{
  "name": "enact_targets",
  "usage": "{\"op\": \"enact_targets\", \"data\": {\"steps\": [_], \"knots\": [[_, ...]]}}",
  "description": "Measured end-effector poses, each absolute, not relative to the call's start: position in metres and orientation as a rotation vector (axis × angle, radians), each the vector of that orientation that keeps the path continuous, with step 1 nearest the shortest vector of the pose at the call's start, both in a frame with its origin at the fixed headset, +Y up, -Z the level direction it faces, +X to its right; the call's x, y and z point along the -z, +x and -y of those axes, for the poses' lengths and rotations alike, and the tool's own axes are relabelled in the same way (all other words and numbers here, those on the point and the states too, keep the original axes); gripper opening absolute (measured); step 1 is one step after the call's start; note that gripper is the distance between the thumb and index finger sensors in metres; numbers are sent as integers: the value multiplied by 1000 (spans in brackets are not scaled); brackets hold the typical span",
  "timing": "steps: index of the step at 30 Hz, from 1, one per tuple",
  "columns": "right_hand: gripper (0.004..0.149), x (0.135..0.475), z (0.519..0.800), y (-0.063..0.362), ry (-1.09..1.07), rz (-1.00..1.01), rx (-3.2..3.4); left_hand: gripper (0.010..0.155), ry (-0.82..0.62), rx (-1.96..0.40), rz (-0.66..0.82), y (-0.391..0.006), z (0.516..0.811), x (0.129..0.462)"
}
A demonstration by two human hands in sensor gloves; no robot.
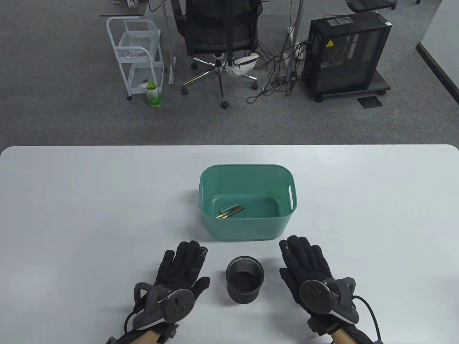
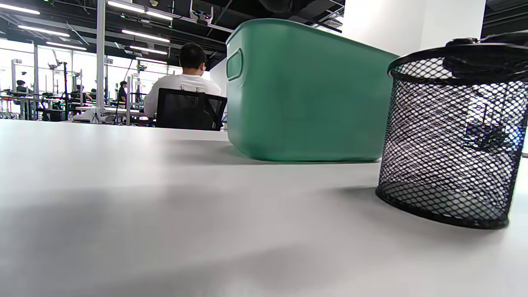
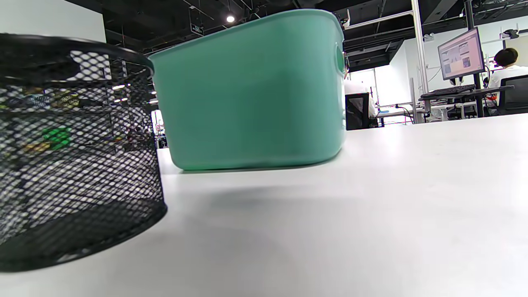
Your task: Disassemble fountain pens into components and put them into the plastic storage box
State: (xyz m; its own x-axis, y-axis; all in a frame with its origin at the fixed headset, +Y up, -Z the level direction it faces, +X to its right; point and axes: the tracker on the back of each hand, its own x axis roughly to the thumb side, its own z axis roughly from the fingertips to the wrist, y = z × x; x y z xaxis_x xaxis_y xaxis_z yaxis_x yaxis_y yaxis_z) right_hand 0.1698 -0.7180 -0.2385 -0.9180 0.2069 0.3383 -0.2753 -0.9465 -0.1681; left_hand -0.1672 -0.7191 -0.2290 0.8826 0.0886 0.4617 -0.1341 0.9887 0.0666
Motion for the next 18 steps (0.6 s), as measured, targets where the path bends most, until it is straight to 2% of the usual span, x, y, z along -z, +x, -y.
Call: {"op": "enact_targets", "data": {"steps": [18], "knots": [[65,237,720,168,493,287,-2838,72,80,-102,479,-167,721,229]]}}
